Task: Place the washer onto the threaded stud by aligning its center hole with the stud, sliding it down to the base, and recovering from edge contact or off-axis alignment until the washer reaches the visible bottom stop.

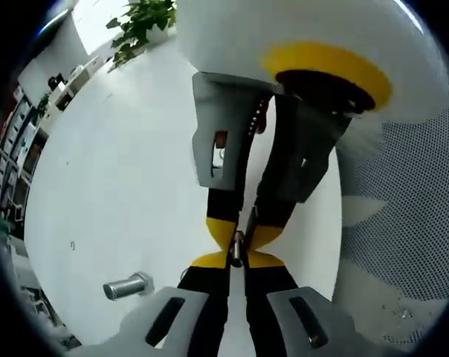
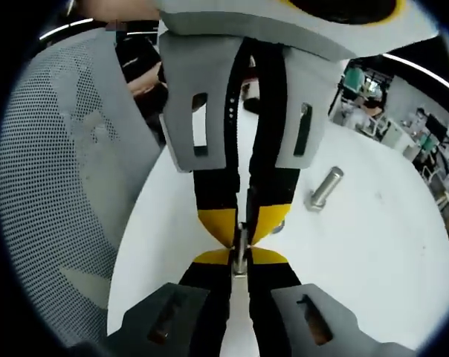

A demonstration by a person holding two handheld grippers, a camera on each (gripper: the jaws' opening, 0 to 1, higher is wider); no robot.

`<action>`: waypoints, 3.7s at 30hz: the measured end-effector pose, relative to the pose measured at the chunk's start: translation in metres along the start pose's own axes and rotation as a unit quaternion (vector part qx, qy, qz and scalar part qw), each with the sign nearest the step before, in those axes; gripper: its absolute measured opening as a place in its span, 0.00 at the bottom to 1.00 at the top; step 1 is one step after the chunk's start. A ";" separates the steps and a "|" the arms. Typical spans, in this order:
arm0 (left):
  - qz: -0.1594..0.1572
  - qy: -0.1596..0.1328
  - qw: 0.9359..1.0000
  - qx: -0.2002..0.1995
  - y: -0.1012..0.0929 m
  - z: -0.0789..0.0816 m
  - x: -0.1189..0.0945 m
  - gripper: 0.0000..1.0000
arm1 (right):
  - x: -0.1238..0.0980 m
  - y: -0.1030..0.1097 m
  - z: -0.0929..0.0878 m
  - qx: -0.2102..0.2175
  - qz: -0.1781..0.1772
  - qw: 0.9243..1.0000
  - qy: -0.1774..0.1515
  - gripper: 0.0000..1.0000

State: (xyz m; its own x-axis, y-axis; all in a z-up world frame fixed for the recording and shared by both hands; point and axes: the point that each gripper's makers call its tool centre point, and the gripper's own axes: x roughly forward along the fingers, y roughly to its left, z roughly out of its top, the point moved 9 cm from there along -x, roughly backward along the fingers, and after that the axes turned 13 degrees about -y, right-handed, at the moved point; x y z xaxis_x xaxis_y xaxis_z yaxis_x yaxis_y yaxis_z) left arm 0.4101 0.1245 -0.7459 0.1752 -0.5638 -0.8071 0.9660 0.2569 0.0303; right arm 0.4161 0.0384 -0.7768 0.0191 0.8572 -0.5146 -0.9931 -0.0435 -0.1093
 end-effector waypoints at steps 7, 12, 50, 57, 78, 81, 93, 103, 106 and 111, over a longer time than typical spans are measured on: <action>-0.008 -0.046 0.999 -0.027 -0.001 0.003 -0.001 0.00 | -0.007 -0.004 -0.015 0.034 -0.009 0.999 -0.019 0.08; -0.006 -0.033 0.999 -0.017 -0.001 -0.003 0.001 0.00 | -0.006 -0.006 -0.016 0.048 -0.020 0.998 -0.032 0.08; 0.194 -0.204 0.952 -0.123 0.130 -0.023 -0.111 0.17 | -0.155 0.004 0.020 0.235 -0.125 0.954 -0.135 0.25; 0.212 -0.194 0.952 -0.107 0.164 -0.027 -0.096 0.23 | -0.207 0.052 0.001 0.279 -0.174 0.940 -0.093 0.25; 0.224 -0.129 0.960 -0.105 0.244 -0.035 -0.046 0.22 | -0.228 0.125 -0.010 0.444 -0.375 0.810 -0.082 0.21; 0.217 -0.118 0.963 -0.107 0.253 -0.037 -0.034 0.22 | -0.248 0.112 -0.010 0.357 -0.455 0.813 -0.074 0.18; 0.195 -0.067 0.970 -0.126 0.282 -0.058 0.008 0.22 | -0.242 0.117 -0.016 0.384 -0.423 0.820 -0.044 0.17; 0.168 -0.072 0.966 -0.183 0.290 -0.062 0.013 0.15 | -0.241 0.119 -0.019 0.394 -0.414 0.820 -0.039 0.16; 0.160 -0.074 0.965 -0.194 0.288 -0.061 0.014 0.13 | -0.240 0.119 -0.019 0.396 -0.413 0.820 -0.040 0.16; 0.165 -0.061 0.965 -0.193 0.283 -0.060 0.015 0.10 | -0.241 0.120 -0.020 0.394 -0.413 0.820 -0.043 0.15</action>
State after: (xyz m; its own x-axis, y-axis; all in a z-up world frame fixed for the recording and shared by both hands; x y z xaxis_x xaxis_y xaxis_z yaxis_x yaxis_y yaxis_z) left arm 0.6750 0.2356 -0.7847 0.5045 -0.4841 -0.7150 0.7149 0.6985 0.0315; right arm 0.2946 -0.1836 -0.6832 0.7488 0.4607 -0.4766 -0.4114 0.8867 0.2107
